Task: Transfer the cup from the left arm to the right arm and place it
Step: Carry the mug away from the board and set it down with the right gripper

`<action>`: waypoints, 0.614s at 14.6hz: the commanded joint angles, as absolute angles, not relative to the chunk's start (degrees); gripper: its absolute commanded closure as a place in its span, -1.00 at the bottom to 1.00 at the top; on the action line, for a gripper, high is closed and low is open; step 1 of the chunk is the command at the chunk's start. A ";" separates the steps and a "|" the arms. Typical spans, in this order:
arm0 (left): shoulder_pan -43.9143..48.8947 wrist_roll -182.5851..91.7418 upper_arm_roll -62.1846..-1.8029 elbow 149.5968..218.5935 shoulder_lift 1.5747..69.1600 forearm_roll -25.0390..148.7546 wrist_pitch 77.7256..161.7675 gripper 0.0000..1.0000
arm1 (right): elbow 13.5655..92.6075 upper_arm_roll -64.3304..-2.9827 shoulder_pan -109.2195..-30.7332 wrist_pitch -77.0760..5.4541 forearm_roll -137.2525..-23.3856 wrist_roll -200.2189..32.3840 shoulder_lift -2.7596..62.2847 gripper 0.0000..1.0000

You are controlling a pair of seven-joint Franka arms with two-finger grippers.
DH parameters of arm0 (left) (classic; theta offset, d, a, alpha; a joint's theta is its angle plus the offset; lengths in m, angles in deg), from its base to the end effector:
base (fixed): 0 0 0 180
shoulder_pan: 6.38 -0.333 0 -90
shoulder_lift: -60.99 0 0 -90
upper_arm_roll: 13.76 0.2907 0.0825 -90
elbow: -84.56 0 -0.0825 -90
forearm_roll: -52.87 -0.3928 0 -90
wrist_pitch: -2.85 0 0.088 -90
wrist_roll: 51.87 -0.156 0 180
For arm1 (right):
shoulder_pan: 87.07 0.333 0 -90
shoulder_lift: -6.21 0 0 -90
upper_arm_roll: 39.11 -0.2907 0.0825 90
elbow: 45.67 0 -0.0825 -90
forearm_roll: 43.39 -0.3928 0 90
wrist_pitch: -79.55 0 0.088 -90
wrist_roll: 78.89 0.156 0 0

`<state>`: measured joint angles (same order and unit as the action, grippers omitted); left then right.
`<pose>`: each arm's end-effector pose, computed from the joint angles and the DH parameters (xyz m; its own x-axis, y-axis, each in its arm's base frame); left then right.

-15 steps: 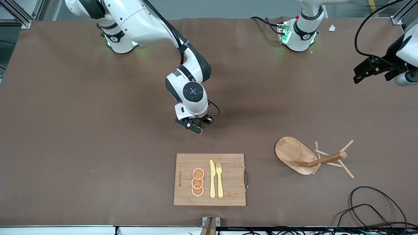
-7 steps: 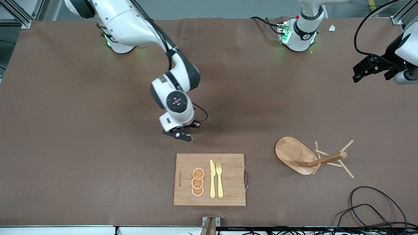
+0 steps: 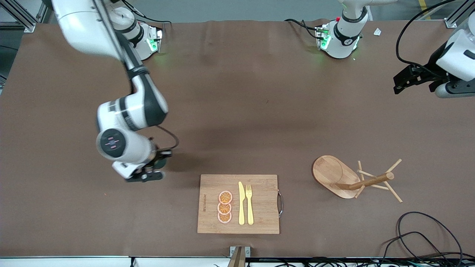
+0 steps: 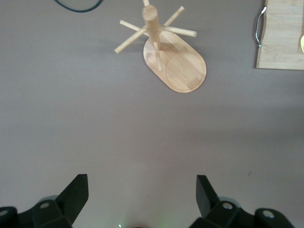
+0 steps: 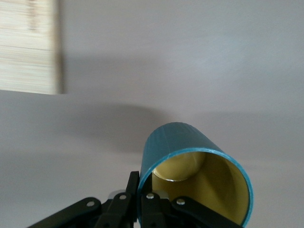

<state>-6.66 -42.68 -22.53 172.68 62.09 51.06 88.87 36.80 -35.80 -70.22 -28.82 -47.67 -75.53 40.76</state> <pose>0.5448 -0.0768 0.5705 0.9998 0.0144 -0.0119 0.0140 -0.9992 -0.0368 0.6617 0.1731 0.2538 0.9761 0.1560 -0.1513 0.1539 -0.9878 -0.0250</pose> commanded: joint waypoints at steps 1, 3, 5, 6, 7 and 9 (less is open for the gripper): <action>-7.35 -43.35 -23.51 174.21 63.54 51.20 89.86 -1.00 | 39.49 -37.26 -78.43 -29.96 -47.87 -90.79 39.43 0.97; -7.35 -43.00 -23.51 174.12 63.71 51.28 89.68 -1.00 | 39.84 -37.26 -82.31 -31.97 -47.87 -100.11 39.61 0.96; -7.44 -43.08 -23.16 173.94 64.41 51.72 89.77 -1.00 | 42.03 -37.26 -85.13 -35.74 -47.87 -106.81 39.87 0.96; -7.44 -43.26 -23.07 173.77 64.42 51.72 89.77 -1.00 | 43.17 -37.26 -86.01 -38.03 -47.78 -109.18 39.96 0.96; -7.44 -43.26 -22.99 173.77 64.33 51.72 89.86 -1.00 | 44.23 -37.26 -86.80 -39.70 -47.78 -111.64 40.05 0.96; -7.44 -43.17 -22.98 173.77 64.07 51.72 89.95 -1.00 | 44.77 -37.17 -87.43 -40.51 -47.43 -112.98 40.75 0.92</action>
